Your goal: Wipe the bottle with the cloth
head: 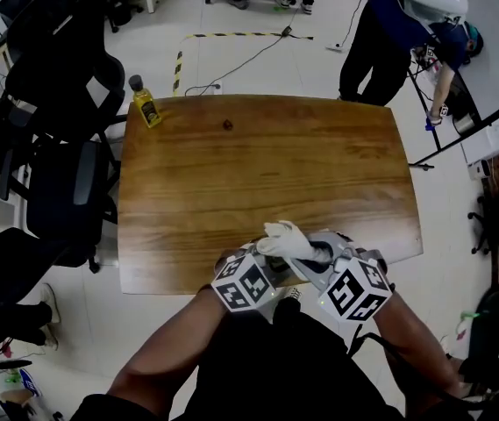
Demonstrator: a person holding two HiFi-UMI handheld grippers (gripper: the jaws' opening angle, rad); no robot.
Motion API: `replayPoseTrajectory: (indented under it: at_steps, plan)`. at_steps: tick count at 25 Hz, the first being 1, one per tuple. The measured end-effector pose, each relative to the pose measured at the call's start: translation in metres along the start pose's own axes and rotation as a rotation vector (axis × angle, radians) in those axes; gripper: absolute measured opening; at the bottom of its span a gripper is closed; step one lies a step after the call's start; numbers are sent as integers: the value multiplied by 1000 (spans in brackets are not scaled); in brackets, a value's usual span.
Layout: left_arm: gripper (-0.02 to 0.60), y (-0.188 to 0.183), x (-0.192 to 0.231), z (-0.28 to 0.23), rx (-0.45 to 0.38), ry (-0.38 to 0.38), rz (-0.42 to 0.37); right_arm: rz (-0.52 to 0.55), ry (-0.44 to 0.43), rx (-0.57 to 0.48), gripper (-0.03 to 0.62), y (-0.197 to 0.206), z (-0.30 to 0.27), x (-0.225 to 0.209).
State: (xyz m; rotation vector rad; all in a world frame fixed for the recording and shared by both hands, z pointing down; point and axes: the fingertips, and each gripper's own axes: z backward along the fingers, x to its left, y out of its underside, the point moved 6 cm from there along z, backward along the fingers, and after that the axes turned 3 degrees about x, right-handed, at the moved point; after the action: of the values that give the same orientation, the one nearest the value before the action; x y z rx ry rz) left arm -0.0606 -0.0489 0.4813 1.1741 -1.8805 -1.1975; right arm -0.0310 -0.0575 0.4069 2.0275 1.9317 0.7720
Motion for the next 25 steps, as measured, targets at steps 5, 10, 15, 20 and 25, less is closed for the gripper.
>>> replayPoseTrajectory:
  at_steps: [5, 10, 15, 20, 25]
  plan:
    - [156, 4, 1, 1, 3, 2, 8, -43, 12, -29, 74, 11, 8, 6]
    - [156, -1, -2, -1, 4, -4, 20, -105, 14, -2, 77, 36, 17, 7]
    - [156, 1, -2, 1, 10, -8, 24, -250, 16, -17, 77, 63, 8, 8]
    - [158, 0, -2, 3, 25, -3, 28, -394, 47, 3, 77, 95, 11, 15]
    - [181, -1, -1, 8, 45, 4, 23, -699, 87, -47, 77, 139, 19, 38]
